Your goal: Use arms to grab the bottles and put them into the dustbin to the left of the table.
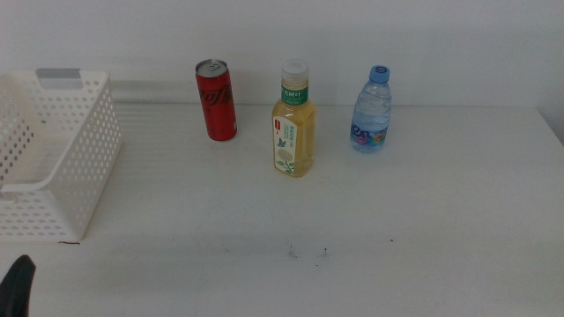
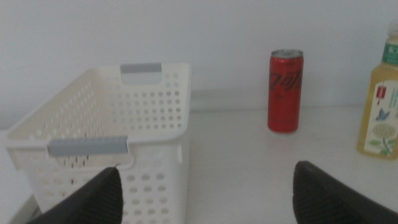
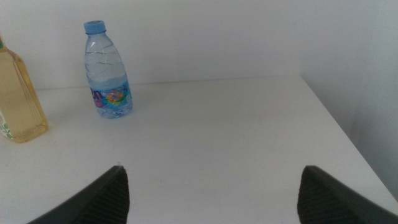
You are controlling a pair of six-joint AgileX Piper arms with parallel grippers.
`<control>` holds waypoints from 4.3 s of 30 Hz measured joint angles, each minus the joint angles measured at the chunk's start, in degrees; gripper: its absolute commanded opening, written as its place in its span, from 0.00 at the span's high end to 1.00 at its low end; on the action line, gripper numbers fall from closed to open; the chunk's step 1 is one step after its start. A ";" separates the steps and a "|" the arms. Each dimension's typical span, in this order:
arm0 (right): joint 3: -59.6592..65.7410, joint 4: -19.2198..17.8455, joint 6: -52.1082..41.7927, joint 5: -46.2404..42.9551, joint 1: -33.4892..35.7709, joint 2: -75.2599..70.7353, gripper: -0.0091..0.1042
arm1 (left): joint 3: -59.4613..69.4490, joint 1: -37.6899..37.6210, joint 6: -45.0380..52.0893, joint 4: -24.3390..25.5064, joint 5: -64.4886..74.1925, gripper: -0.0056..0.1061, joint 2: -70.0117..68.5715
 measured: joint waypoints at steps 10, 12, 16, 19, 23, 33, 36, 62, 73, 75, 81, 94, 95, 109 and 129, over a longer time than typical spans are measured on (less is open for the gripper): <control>0.00 0.00 0.00 0.00 0.00 0.00 0.12 | 0.00 -8.67 -0.14 0.00 -19.44 0.11 19.91; 0.00 0.00 0.00 0.00 0.00 0.00 0.12 | 0.00 -12.04 -0.14 -0.36 -25.50 0.11 26.94; 0.00 0.00 0.00 0.00 0.00 0.00 0.12 | 0.00 -17.77 -0.14 -1.13 -39.41 0.11 42.70; 0.00 0.00 0.00 0.00 0.00 0.00 0.12 | -0.07 -20.13 -0.14 -1.27 -50.72 0.11 53.63; 0.00 0.00 0.00 0.00 0.00 0.00 0.12 | -0.10 -20.48 -0.14 -1.27 -63.31 0.11 66.61; 0.00 0.00 0.00 0.00 0.00 0.00 0.12 | -0.20 -20.61 -0.04 -4.38 -76.64 0.11 80.81; 0.00 0.00 0.00 0.00 0.00 0.00 0.12 | -0.20 -20.61 -0.04 -5.28 -76.92 0.11 80.85; 0.00 0.00 0.00 0.00 0.00 0.00 0.12 | -39.82 -6.48 -11.90 19.45 -65.61 0.11 108.55; 0.00 0.00 0.00 0.00 0.00 0.00 0.12 | -58.04 -6.45 -18.18 25.21 -59.09 0.11 120.65; 0.00 0.00 0.00 0.00 0.00 0.00 0.12 | -60.19 -6.45 -19.07 25.44 -58.68 0.11 122.34; 0.00 0.00 0.00 0.00 0.00 0.00 0.12 | -67.12 -6.45 -21.43 26.03 -56.34 0.11 127.38; 0.00 0.00 0.00 0.00 0.00 0.00 0.12 | -78.39 -6.45 -23.43 26.72 -54.72 0.11 135.86; 0.00 0.00 0.00 0.00 0.00 0.00 0.12 | -79.19 -6.45 -23.55 26.72 -54.67 0.11 136.37; 0.00 0.00 0.00 0.00 0.00 0.00 0.12 | -83.98 -6.45 -24.73 26.72 -53.66 0.43 138.81; 0.00 0.00 0.00 0.00 0.00 0.00 0.12 | -49.08 -7.54 -19.95 21.65 -47.82 0.85 106.67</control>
